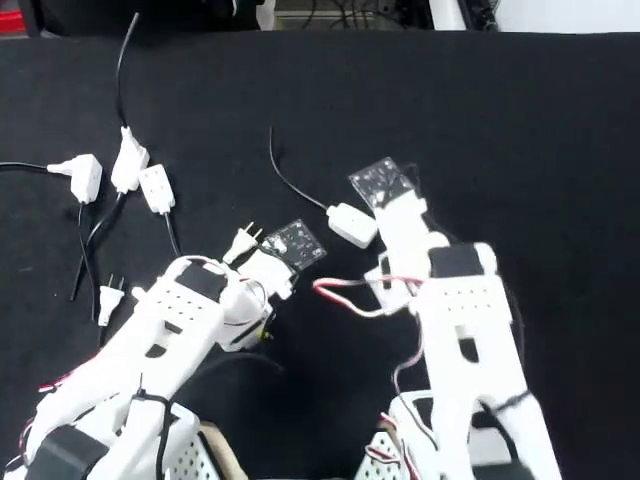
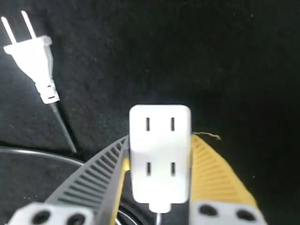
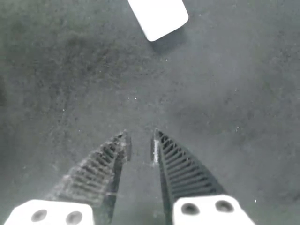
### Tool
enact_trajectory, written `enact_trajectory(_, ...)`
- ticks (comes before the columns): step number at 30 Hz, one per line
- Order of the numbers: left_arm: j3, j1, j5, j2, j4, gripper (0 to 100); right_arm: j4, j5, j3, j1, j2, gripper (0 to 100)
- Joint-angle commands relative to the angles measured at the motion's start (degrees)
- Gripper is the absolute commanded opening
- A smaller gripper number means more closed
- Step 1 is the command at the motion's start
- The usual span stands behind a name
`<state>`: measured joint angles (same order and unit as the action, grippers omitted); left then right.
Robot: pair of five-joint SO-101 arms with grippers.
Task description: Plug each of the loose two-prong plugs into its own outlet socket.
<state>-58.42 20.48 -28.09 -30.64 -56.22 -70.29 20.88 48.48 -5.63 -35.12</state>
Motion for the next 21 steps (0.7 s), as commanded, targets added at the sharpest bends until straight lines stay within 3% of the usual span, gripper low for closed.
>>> enact_trajectory(1, 0.31, -1.8, 1.76, -3.08, 0.53, 27, -0.26, -0.88, -6.55, -1.14, 3.74, 8.9)
enact_trajectory(9, -0.75, -9.1, 4.75, -33.76, -11.34, 32, -0.35, 2.2, -9.71, -6.51, 5.67, 8.9)
enact_trajectory(13, -1.89, -22.29, 4.75, -51.6, -16.88, 31, 0.35, 4.92, -11.65, -10.2, 8.48, 8.9)
enact_trajectory(16, -6.99, -34.68, 3.25, -61.19, -15.3, 31, -2.9, 7.91, -16.48, -14.42, 14.55, 8.9)
enact_trajectory(21, -21.76, -41.89, 2.55, -67.78, -10.46, 31, -1.58, 8.79, -26.77, -22.51, 25.8, 9.0)
